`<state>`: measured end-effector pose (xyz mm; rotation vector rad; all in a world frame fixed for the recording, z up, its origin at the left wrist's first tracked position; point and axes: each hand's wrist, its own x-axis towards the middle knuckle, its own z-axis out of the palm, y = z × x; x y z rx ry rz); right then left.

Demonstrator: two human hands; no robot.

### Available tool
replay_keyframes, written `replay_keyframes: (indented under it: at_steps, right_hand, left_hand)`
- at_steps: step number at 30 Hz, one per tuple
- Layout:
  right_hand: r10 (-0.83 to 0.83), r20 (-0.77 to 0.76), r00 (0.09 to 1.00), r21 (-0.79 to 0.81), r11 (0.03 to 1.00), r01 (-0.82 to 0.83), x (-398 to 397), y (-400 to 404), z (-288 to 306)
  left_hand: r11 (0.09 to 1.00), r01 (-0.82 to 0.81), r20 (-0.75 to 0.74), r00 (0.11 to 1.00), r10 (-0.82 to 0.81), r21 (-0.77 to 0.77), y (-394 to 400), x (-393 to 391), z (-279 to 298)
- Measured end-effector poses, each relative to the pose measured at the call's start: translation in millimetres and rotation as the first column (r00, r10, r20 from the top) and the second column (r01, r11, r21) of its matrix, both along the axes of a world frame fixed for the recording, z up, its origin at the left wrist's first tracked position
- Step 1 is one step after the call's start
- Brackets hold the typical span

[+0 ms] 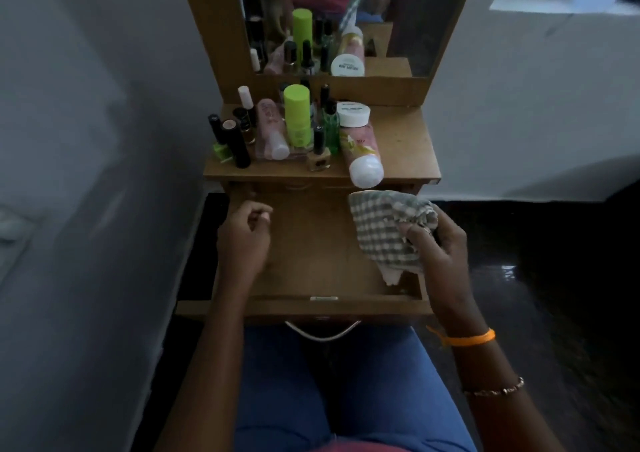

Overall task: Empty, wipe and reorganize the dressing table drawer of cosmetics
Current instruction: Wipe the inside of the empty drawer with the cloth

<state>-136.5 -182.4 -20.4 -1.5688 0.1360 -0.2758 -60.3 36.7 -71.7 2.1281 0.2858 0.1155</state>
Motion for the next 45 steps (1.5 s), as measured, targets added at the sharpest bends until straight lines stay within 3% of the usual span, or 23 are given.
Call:
replay_keyframes:
  at_steps: [2,6,9,13,15,19,24,27,29,31,34,36,38,40,42,43,45]
  right_hand:
    - [0.161,-0.13,0.978,0.044,0.987,-0.157,5.6,14.6,-4.9]
    - [0.392,-0.366,0.844,0.098,0.918,-0.384,31.7,60.4,-25.0]
    - [0.469,-0.435,0.769,0.195,0.883,-0.428,56.1,98.4,-39.4]
    - [0.66,-0.51,0.551,0.36,0.746,-0.56,75.9,137.5,-42.8]
    - [0.638,-0.542,0.547,0.322,0.759,-0.566,79.1,154.2,-45.5]
    - [0.489,-0.575,0.656,0.169,0.856,-0.489,76.7,169.8,-51.5]
    - [0.477,-0.693,0.541,-0.035,0.727,-0.686,63.2,163.2,-71.9]
    - [0.468,-0.73,0.498,-0.071,0.674,-0.736,64.5,165.9,-82.1]
    - [0.442,-0.72,0.535,-0.122,0.678,-0.725,77.0,167.6,-86.6]
    - [0.391,-0.669,0.632,-0.185,0.736,-0.651,95.1,166.7,-87.1]
    - [0.417,-0.552,0.722,-0.007,0.864,-0.504,121.0,160.6,-78.8]
    - [0.436,-0.506,0.744,0.079,0.882,-0.464,123.6,157.7,-71.7]
    - [0.455,-0.506,0.733,-0.04,0.836,-0.547,113.1,156.6,-74.3]
    - [0.507,-0.578,0.639,-0.208,0.666,-0.717,92.6,156.6,-83.2]
    - [0.515,-0.684,0.518,-0.266,0.485,-0.833,74.1,159.3,-91.6]
    - [0.499,-0.706,0.502,-0.278,0.457,-0.845,69.3,162.9,-93.4]
    - [0.481,-0.691,0.54,-0.274,0.517,-0.811,73.5,167.4,-91.8]
  left_hand:
    - [0.992,-0.118,0.046,0.992,0.12,-0.04,23.9,-0.9,2.6]
    - [0.971,-0.24,-0.038,0.97,0.239,-0.005,60.6,-4.5,2.2]
    - [0.989,-0.148,-0.202,0.969,0.145,0.001,72.4,-7.2,-11.8]
    - [0.993,0.05,-0.292,0.956,-0.016,0.108,66.6,-13.8,-19.2]
    - [0.983,0.094,-0.279,0.959,-0.048,0.157,61.9,-18.9,-14.7]
    - [0.95,0.146,-0.231,0.97,-0.082,0.276,59.9,-27.9,-12.9]
    - [0.937,0.129,-0.211,0.976,-0.061,0.325,60.9,-42.6,-21.8]
    - [0.927,0.113,-0.205,0.978,-0.04,0.357,60.7,-49.2,-22.8]
    - [0.929,0.1,-0.185,0.982,-0.035,0.357,59.7,-51.7,-21.0]
    - [0.948,0.087,-0.177,0.984,-0.033,0.305,62.2,-51.3,-24.2]
    - [0.983,0.048,-0.22,0.975,-0.007,0.178,71.4,-48.0,-33.4]
    - [0.991,0.027,-0.24,0.971,0.006,0.132,75.1,-46.6,-34.8]
    - [0.995,0.011,-0.248,0.969,0.014,0.1,76.8,-44.9,-34.5]
    - [0.994,-0.008,-0.24,0.97,0.033,0.106,76.8,-43.0,-33.7]
    - [0.992,-0.016,-0.226,0.973,0.044,0.124,74.8,-42.8,-32.9]
    - [0.991,-0.016,-0.221,0.974,0.046,0.135,73.7,-42.9,-32.9]
    - [0.987,-0.014,-0.219,0.974,0.05,0.163,72.5,-42.9,-33.3]
